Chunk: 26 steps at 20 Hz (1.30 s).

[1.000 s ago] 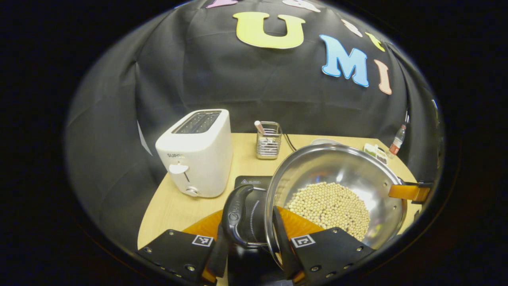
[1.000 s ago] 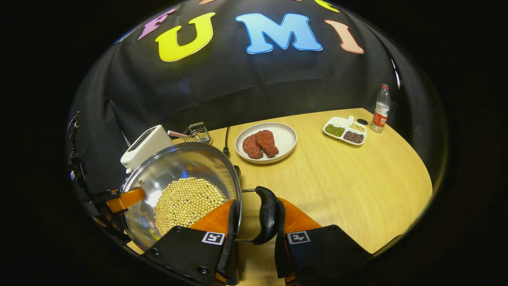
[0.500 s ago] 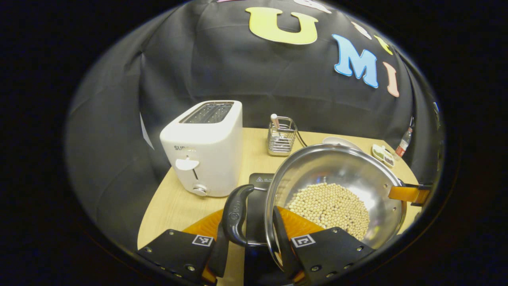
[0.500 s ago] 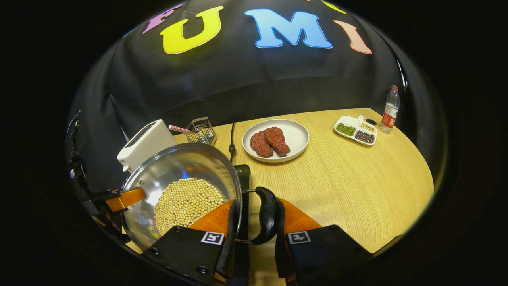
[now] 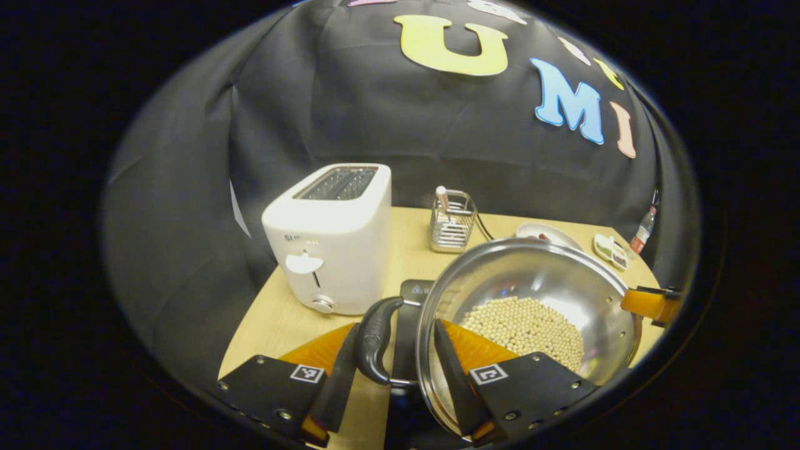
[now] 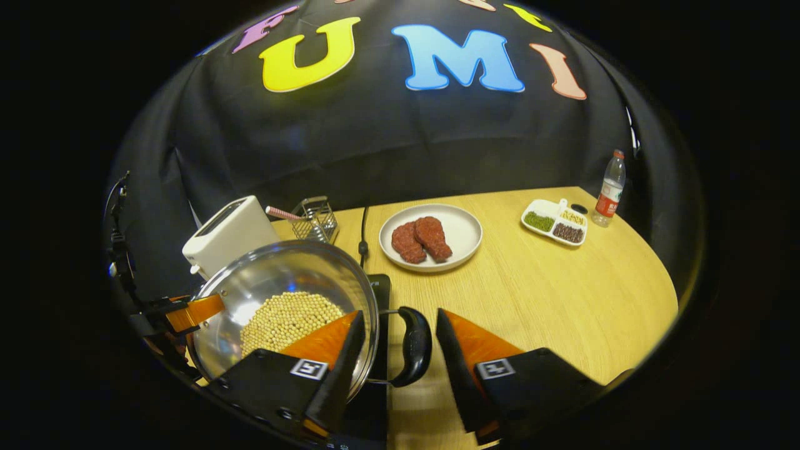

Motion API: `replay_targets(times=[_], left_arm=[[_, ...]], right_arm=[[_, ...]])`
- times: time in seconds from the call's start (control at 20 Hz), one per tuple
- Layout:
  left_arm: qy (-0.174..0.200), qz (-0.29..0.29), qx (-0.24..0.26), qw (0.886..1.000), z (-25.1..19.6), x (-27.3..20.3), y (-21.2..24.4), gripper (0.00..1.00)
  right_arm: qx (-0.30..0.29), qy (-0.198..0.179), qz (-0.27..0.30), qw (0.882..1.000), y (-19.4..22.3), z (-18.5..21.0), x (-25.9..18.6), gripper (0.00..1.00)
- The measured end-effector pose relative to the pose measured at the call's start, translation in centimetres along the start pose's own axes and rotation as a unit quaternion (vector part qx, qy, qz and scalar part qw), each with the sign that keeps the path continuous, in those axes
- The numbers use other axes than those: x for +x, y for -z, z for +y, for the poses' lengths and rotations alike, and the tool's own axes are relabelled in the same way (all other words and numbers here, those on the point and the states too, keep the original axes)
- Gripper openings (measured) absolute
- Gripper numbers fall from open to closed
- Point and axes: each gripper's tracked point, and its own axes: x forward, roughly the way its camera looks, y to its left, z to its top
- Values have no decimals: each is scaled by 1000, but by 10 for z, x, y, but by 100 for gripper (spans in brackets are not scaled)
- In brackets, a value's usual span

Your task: First push the handle of the pot to place it horizontally, then grasp the pot with both hands and set it on the induction cooktop.

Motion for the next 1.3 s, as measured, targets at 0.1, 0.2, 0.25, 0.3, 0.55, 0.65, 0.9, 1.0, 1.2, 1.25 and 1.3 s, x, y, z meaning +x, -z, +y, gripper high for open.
replay_targets(times=[0.1, 0.2, 0.25, 0.3, 0.55, 0.65, 0.9, 1.0, 1.2, 1.25, 1.3], left_arm=[[0, -27, 14, 1000, -4, -15, -17, 75], [-8, -52, 24, 998, -8, -34, -34, 77], [-11, -67, 23, 997, -11, -46, -44, 77], [-15, -83, 22, 996, -16, -60, -53, 77], [-25, -156, 34, 987, -57, -141, -88, 77], [-29, -178, 30, 983, -79, -176, -97, 75], [-25, -224, -23, 974, -140, -268, -107, 74], [-29, -245, -24, 969, -159, -301, -112, 76], [-37, -274, -5, 961, -203, -367, -114, 73], [-35, -281, -1, 959, -214, -383, -115, 74], [-36, -289, 3, 957, -224, -398, -113, 74]], right_arm=[[-5, 7, -22, 1000, -15, -8, -13, 92], [-7, 3, -41, 999, -26, -15, -31, 98], [-12, 3, -55, 998, -33, -20, -43, 98], [-19, 2, -69, 997, -39, -26, -55, 98], [-55, 3, -155, 986, -73, -72, -133, 98], [-62, -2, -174, 983, -79, -87, -165, 98], [-77, -24, -217, 973, -84, -121, -241, 98], [-87, -27, -235, 968, -82, -137, -270, 92], [-99, -26, -272, 957, -76, -171, -326, 98], [-104, -27, -283, 953, -76, -177, -341, 92], [-111, -29, -293, 949, -75, -181, -355, 98]])
